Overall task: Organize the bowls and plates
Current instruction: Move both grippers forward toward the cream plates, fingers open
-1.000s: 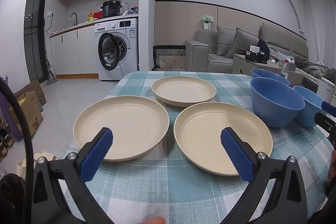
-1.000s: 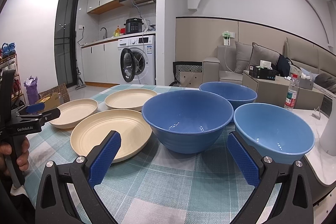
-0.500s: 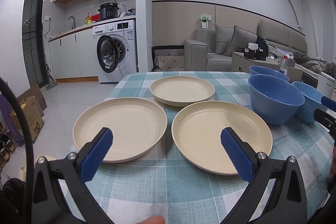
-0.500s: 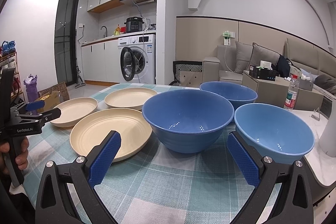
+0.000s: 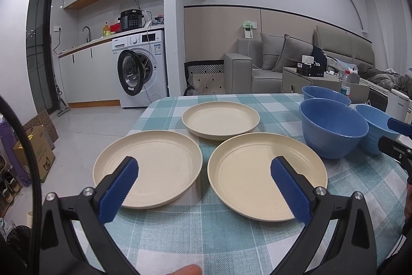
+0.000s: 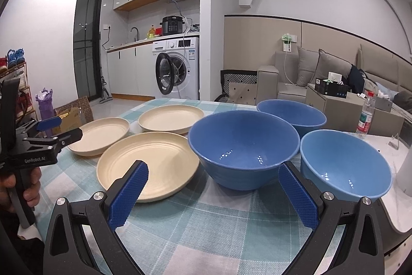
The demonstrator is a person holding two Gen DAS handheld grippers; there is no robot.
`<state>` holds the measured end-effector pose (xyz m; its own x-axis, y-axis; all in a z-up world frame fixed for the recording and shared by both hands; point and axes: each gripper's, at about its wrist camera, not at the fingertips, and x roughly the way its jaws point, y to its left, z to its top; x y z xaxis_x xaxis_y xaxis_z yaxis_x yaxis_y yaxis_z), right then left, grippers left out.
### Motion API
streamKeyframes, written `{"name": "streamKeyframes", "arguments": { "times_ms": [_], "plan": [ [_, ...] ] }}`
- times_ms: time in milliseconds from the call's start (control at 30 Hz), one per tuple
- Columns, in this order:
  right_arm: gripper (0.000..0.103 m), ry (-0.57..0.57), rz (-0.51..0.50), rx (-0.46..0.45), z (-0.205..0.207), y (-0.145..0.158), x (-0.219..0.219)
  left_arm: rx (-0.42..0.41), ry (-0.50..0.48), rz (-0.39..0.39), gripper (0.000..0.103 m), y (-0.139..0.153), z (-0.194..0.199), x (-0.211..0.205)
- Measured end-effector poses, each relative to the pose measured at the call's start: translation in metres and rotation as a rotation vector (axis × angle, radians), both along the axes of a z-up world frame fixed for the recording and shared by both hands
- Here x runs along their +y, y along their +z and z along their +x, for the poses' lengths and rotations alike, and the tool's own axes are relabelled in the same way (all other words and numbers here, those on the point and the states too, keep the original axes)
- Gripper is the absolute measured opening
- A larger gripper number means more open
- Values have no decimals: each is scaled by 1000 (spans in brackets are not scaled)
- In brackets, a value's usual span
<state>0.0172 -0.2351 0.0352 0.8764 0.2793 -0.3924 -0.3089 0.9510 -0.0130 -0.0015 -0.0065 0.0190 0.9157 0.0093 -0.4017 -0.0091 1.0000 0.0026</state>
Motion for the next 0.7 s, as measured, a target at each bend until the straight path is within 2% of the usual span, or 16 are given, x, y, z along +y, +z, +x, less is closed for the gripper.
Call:
{"name": "streamKeyframes", "arguments": {
  "times_ms": [533, 700],
  "plan": [
    [103, 76, -2, 48, 23, 51, 31, 54, -10, -29, 103, 33, 20, 16],
    [103, 84, -37, 49, 33, 65, 45, 55, -12, -42, 103, 40, 25, 21]
  ]
}}
